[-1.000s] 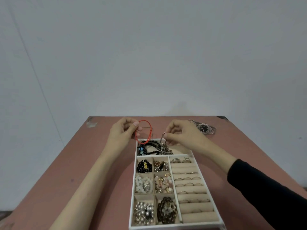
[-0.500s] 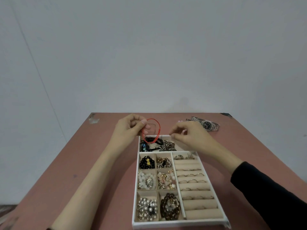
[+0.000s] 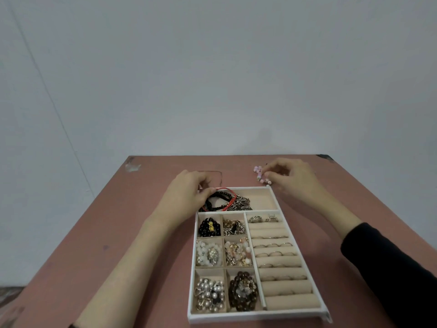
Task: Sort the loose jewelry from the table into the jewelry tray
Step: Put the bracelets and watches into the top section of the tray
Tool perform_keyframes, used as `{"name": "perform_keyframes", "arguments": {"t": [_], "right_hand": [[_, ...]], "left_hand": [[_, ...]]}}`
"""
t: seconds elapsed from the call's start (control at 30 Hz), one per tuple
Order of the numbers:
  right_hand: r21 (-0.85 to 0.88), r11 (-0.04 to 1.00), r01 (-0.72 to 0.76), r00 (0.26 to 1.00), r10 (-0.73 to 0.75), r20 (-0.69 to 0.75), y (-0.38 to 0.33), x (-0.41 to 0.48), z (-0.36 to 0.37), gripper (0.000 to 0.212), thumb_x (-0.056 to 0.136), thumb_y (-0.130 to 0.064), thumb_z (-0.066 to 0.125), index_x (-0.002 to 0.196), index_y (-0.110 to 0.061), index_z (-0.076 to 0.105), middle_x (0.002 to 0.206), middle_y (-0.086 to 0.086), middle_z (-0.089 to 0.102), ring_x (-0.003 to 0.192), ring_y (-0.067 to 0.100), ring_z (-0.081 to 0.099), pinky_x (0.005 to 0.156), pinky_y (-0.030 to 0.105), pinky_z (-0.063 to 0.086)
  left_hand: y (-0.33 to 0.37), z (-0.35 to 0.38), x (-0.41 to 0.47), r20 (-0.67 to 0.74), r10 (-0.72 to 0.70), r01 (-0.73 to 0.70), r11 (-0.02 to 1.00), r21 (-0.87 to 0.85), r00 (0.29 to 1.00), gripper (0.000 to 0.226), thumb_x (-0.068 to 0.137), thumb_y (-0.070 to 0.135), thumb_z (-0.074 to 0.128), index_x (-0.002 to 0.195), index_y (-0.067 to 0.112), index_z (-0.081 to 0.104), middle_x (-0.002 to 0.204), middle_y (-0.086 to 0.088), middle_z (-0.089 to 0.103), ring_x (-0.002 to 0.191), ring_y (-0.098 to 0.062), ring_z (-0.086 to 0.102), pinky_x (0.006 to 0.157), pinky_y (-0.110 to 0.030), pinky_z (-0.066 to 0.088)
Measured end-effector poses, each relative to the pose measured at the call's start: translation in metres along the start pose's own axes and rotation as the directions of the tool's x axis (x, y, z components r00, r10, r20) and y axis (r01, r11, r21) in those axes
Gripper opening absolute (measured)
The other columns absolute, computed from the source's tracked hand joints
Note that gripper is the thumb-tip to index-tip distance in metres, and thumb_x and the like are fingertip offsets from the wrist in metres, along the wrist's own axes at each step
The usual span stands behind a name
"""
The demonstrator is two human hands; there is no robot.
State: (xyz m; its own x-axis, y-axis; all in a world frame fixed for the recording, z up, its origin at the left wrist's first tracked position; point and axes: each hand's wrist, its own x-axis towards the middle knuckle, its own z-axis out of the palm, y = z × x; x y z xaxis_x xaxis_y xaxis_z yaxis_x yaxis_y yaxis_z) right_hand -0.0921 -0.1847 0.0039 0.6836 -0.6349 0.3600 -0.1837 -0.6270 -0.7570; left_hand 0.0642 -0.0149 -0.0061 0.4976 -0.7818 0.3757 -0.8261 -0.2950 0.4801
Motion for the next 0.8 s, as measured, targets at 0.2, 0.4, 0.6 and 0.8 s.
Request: {"name": "perform_keyframes", "arguments": {"t": [0.2,0.4,0.6,0.8], "right_hand": [[-0.036,0.995,-0.094,0.984,0.087,-0.154,0.023,0.005,-0.008,0.012,0.082,-0.010,0.063,0.082,-0.019,0.071,0.077,0.001,0.067,0.069,0.007,0.055,0.065,0.017,0.038],[-0.204,0.974,-0.097,0.982,0.060,-0.181,0.036,0.011,-0.016,0.018,0.082,-0.005,0.058,0.087,-0.016,0.071,0.081,0.006,0.066,0.076,0.016,0.055,0.069,0.025,0.037],[-0.637,0.742,0.208,0.977,-0.125,0.173,0.040,0.027,-0.013,0.042,0.083,-0.007,0.051,0.114,-0.032,0.065,0.085,-0.003,0.045,0.093,0.019,0.037,0.080,0.033,0.038],[-0.797,0.460,0.392,0.917,-0.125,0.379,0.032,0.043,-0.009,0.037,0.085,-0.018,0.052,0.117,-0.033,0.064,0.102,0.006,0.051,0.104,0.023,0.038,0.075,0.026,0.026]], "left_hand": [[-0.006,0.000,0.002,0.012,0.040,-0.040,0.998,0.048,0.999,0.009,0.084,0.020,0.062,0.083,0.020,0.070,0.066,0.013,0.055,0.074,-0.012,0.048,0.065,-0.025,0.033],[-0.013,0.006,0.003,0.039,0.062,-0.065,0.992,0.107,0.997,0.010,0.082,0.025,0.062,0.078,0.024,0.071,0.069,0.014,0.050,0.079,-0.011,0.041,0.070,-0.031,0.041],[-0.010,0.004,0.003,-0.045,0.042,-0.041,0.999,0.036,0.998,0.023,0.086,0.038,0.059,0.077,0.019,0.070,0.075,0.004,0.061,0.079,-0.014,0.049,0.068,-0.030,0.037],[-0.010,0.003,0.002,-0.182,-0.040,0.035,0.999,-0.029,0.982,0.027,0.087,0.041,0.056,0.082,0.018,0.069,0.081,0.004,0.058,0.090,-0.017,0.045,0.070,-0.028,0.029]]}}
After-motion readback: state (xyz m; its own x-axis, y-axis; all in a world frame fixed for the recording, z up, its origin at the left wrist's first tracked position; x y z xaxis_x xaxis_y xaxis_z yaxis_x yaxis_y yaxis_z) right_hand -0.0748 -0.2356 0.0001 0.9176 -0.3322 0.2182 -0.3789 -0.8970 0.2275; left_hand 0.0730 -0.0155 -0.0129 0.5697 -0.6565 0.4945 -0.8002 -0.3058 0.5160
